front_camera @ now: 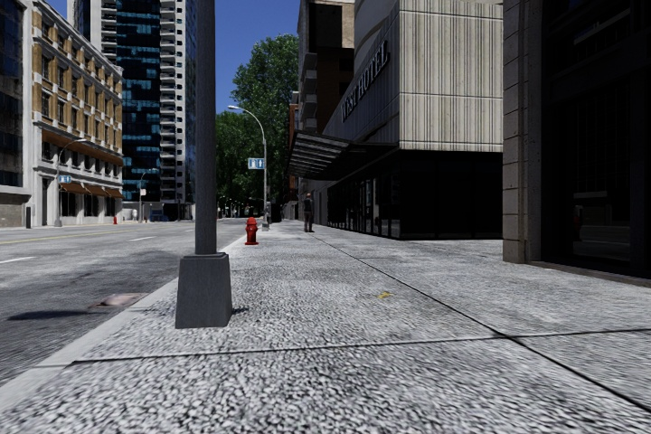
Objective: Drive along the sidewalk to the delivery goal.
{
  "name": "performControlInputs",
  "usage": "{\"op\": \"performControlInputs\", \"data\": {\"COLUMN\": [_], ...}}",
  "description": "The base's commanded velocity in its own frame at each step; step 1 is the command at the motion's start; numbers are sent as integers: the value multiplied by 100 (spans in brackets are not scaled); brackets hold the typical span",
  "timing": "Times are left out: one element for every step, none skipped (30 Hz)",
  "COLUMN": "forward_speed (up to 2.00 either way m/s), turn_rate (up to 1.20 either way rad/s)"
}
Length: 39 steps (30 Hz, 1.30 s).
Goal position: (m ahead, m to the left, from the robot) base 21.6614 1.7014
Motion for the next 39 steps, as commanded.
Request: {"op": "performControlInputs", "data": {"forward_speed": [0, 0, 0, 0, 0, 0, 0, 0, 0, 0, 0, 0, 0, 0, 0, 0, 0, 0, 0, 0, 0, 0, 0, 0, 0, 0, 0, 0, 0, 0, 3, 12, 28, 28, 55, 66, 69, 69, 70], "turn_rate": [0, 0, 0, 0, 0, 0, 0, 0, 0, 0, 0, 0, 0, 0, 0, 0, 0, 0, 0, 0, 0, 0, 0, 0, 0, 0, 0, 0, 0, 0, 0, 0, -8, -8, -16, -23, -27, -27, -32]}}
